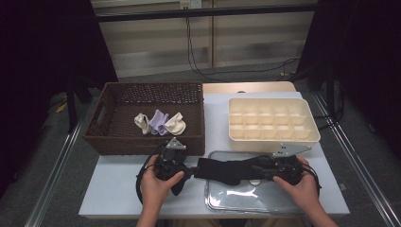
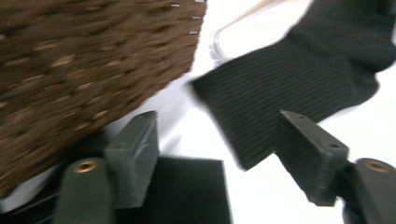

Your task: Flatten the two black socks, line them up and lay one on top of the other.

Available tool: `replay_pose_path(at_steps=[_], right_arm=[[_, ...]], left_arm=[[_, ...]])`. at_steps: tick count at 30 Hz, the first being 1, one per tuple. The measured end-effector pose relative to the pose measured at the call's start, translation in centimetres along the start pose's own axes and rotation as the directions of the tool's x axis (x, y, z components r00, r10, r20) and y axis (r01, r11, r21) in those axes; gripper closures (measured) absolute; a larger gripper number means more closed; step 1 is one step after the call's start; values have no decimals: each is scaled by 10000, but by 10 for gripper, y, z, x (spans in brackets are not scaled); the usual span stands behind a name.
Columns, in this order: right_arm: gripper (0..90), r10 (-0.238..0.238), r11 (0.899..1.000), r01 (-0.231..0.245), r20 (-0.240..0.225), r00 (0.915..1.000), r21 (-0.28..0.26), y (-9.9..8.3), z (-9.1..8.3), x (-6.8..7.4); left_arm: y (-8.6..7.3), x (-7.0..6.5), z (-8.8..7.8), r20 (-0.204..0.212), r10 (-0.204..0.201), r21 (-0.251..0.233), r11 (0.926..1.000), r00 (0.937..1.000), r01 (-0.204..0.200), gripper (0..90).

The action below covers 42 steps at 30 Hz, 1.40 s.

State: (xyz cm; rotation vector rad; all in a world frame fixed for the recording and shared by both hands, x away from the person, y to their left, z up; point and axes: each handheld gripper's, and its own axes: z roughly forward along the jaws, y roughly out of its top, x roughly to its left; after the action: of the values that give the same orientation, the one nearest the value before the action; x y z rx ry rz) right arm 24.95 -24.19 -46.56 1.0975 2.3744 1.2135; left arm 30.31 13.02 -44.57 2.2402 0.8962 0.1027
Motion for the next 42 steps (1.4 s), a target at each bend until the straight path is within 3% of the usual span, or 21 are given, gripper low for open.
replay_pose_path(at_steps=[4,11,15,17,20,24,27,29,34,40,42], right_arm=[[543,-139,9999,139,-61,9999,7,4,5,2],[538,-266,9996,267,-199,9994,41,9,12,6],[538,-335,9994,336,-291,9990,10,10,14,6],[538,-323,9995,323,-281,9991,-8,11,14,7],[538,-349,9994,348,-353,9988,-30,11,15,7],[538,-366,9993,366,-345,9987,-13,11,15,7],[538,-367,9993,366,-386,9986,-37,11,15,7],[538,-351,9994,350,-391,9986,-39,11,15,8],[536,-398,9992,398,-412,9984,-8,11,16,9],[528,-376,9993,374,-479,9981,-40,11,16,9],[524,-326,9995,326,-481,9983,-18,10,16,9]], left_arm=[[-8,7,-11,-373,-344,-20,9994,9987,344,217],[-26,23,-25,-766,-1178,-234,9929,9901,1163,224],[-37,33,-31,-953,-1424,-698,9882,9852,1360,332],[-42,40,-35,-1209,-1630,-666,9855,9792,1559,349],[-48,45,-38,-1229,-1972,-737,9792,9726,1893,408],[-49,46,-35,-1092,-2238,-260,9746,9685,2223,638],[-45,44,-37,-987,-2228,174,9741,9699,2255,775],[-41,39,-39,-978,-2163,250,9753,9714,2196,790],[-29,26,-40,-1090,-1613,166,9863,9809,1641,793],[-18,13,-40,-895,-1364,-235,9906,9866,1348,783],[-16,13,-37,-734,-1294,-161,9916,9889,1286,728]])
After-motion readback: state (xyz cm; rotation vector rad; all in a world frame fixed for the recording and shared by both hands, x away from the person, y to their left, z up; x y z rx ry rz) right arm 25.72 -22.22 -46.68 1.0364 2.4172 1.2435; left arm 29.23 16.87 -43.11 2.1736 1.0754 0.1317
